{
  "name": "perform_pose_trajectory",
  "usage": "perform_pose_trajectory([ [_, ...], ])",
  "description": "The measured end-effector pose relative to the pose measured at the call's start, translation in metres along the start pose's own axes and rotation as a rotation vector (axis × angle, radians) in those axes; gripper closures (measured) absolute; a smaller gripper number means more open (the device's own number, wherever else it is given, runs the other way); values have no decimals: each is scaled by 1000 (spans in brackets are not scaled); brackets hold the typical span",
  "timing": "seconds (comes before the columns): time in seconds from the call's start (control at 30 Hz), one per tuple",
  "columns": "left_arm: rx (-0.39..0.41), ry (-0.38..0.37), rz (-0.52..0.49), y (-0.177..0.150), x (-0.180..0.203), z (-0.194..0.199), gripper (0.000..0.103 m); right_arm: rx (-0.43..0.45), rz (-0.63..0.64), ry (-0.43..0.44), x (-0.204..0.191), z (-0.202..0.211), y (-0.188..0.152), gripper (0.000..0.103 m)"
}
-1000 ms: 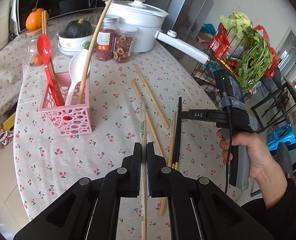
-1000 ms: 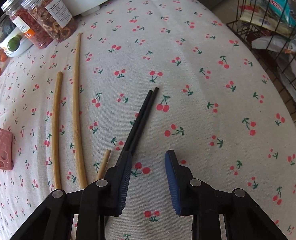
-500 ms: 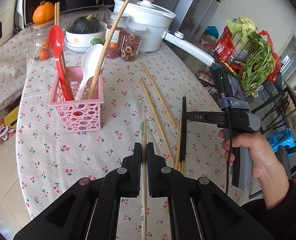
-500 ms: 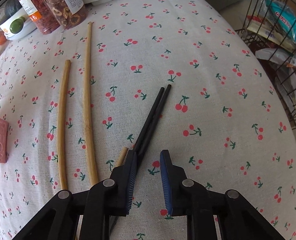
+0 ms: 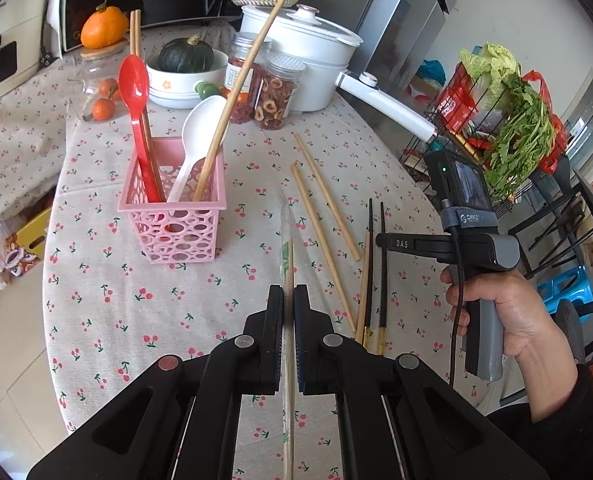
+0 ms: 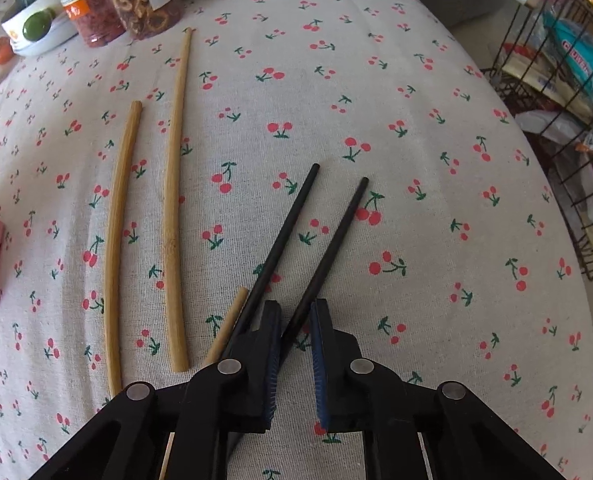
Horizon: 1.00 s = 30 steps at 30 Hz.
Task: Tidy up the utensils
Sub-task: 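Lift the wooden chopstick with the left tool while the right tool grasps a black chopstick, then drop the wooden chopstick into the basket with the left tool while the right tool carries the black one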
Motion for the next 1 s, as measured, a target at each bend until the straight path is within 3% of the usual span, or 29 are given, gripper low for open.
perform_pose_trajectory([
  [0.13,94,34,9,11,-8,25,98,21,-87,140,9,7,1,98],
  [0.27,194,47,29,23,-16,53,98,120,-111,232,8,44,2,98],
  [0.43,290,57,113,36,-37,85,98,296,-56,285,3,108,-8,98],
  [0.73,612,155,151,75,-55,143,98,554,25,347,-13,194,-18,98],
  [0.9,756,203,126,106,-61,148,98,616,37,390,-24,216,-10,98],
  [1.0,792,229,102,123,-61,138,98,622,52,412,-35,221,-5,98],
])
Point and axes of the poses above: each gripper's, at about its wrist camera, not at the fingertips, and z roughly against the way its jaws point, x to its right, y to its top, the point moved 10 cm from there along -z, roughly the way its jaws point, and after that the axes turned 5 degrees about -x, right-handed, at the moved point
